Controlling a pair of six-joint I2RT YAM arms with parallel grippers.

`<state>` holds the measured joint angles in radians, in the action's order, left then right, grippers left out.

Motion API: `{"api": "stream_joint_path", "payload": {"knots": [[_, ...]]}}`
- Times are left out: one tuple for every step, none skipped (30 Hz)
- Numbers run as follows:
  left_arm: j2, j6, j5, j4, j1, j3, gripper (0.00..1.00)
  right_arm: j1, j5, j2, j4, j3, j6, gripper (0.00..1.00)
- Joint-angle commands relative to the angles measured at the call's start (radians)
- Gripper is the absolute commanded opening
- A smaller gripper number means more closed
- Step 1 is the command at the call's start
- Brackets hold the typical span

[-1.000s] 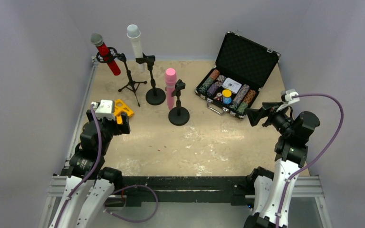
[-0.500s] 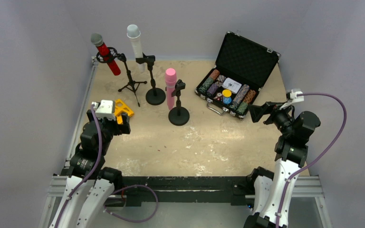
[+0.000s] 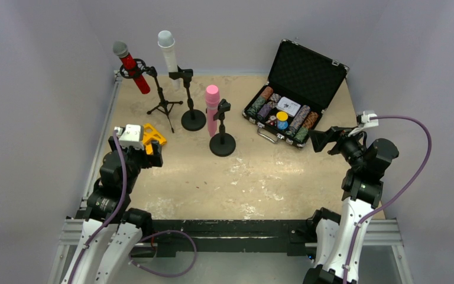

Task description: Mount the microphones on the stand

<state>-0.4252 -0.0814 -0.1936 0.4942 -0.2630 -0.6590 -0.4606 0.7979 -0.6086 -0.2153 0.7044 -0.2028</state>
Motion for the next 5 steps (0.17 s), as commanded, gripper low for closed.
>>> {"api": "stream_joint_path", "payload": {"knots": [[0.009, 0.03, 0.001, -0.037, -0.001, 0.0, 1.0, -0.006, -0.021, -0.009, 0.033, -0.001, -0.001, 0.99], [0.009, 0.031, 0.0, -0.037, -0.001, -0.001, 1.0, -0.006, -0.031, -0.009, 0.029, 0.001, 0.001, 0.99], [0.01, 0.03, 0.0, -0.036, -0.001, 0.0, 1.0, -0.006, -0.037, -0.008, 0.027, 0.001, 0.0, 0.99], [0.011, 0.03, 0.0, -0.035, -0.001, 0.001, 1.0, -0.006, -0.04, -0.006, 0.026, 0.003, -0.002, 0.99], [0.011, 0.029, 0.0, -0.034, -0.001, 0.001, 1.0, -0.006, -0.04, -0.004, 0.024, 0.005, -0.002, 0.99]]}}
